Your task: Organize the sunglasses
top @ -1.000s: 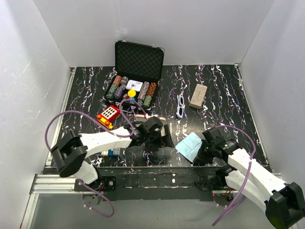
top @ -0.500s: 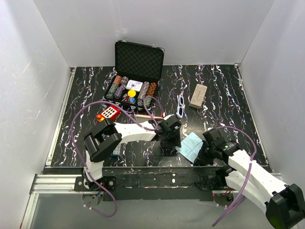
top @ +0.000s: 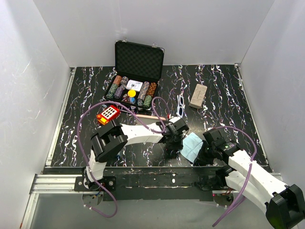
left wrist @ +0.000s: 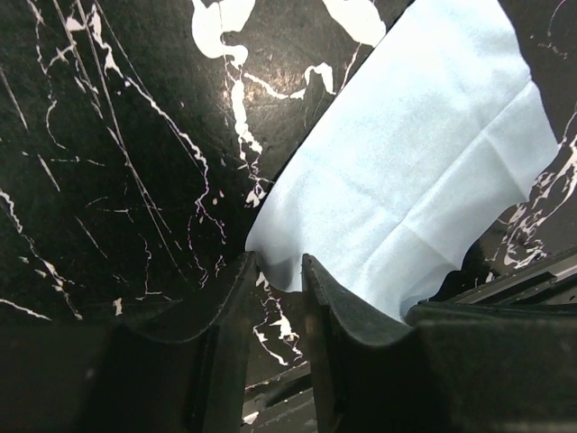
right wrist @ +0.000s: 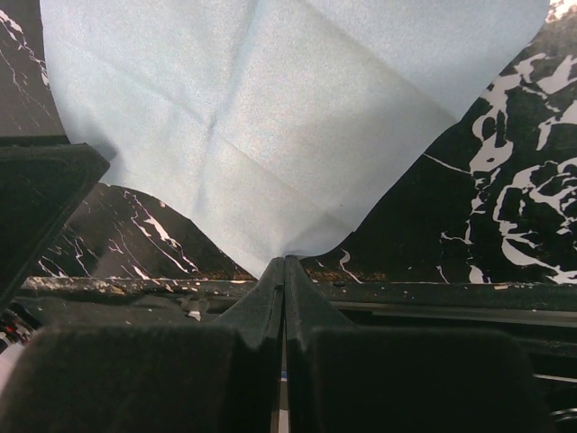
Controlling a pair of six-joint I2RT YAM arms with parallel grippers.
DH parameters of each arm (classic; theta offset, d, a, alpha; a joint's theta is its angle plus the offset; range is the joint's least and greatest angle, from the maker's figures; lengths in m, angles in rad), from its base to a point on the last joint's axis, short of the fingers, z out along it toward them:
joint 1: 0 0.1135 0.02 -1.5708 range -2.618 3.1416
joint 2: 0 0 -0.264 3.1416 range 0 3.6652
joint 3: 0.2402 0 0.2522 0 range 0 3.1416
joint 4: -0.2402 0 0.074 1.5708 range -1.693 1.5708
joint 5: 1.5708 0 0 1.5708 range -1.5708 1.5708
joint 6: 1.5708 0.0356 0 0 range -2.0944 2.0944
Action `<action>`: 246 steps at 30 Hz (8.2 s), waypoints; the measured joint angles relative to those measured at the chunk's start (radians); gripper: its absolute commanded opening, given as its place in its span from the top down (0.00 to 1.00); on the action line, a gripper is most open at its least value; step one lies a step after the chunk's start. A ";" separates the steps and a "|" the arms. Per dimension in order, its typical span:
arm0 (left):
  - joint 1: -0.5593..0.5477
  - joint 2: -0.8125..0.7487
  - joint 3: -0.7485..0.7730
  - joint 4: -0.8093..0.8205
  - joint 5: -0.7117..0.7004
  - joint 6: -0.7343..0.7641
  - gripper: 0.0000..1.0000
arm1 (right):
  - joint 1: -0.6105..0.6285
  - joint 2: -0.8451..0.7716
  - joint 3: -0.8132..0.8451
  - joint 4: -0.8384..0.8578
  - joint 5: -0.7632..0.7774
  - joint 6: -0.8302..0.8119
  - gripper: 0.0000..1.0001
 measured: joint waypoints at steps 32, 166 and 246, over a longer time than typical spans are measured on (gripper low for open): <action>-0.105 -0.389 -0.052 -0.249 -0.249 -0.125 1.00 | 0.027 -0.097 0.110 0.016 -0.493 -0.097 0.99; 0.071 -0.051 0.063 -0.191 -0.217 -0.057 1.00 | 0.048 0.501 0.099 0.633 -0.119 0.114 0.87; 0.071 -0.296 -0.143 -0.246 -0.213 -0.048 0.18 | 0.060 0.241 0.039 0.413 -0.116 0.054 0.59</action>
